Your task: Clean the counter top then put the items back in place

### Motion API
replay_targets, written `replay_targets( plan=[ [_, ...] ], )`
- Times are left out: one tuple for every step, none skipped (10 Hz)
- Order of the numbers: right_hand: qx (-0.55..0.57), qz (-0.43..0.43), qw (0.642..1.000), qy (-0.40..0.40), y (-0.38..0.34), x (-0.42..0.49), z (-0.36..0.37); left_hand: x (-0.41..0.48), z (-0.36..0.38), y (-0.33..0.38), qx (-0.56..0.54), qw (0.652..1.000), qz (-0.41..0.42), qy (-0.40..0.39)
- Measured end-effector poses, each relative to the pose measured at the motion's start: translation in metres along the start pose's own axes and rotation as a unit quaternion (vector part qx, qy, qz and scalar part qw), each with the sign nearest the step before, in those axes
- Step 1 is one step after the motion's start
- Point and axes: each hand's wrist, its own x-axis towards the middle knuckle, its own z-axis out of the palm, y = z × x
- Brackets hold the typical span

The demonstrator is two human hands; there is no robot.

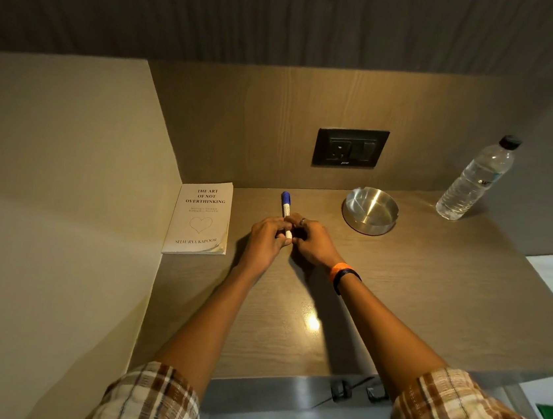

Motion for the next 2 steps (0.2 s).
replay_targets(
  plan=[
    [0.002,-0.018,1.000,0.008,0.003,-0.002,0.009,-0.004,0.002,-0.001,0.016,1.000,0.006,0.012],
    [-0.056,0.004,0.996,0.065,0.012,-0.010,0.017,-0.020,0.007,0.003,0.074,0.996,0.013,0.056]
  ],
)
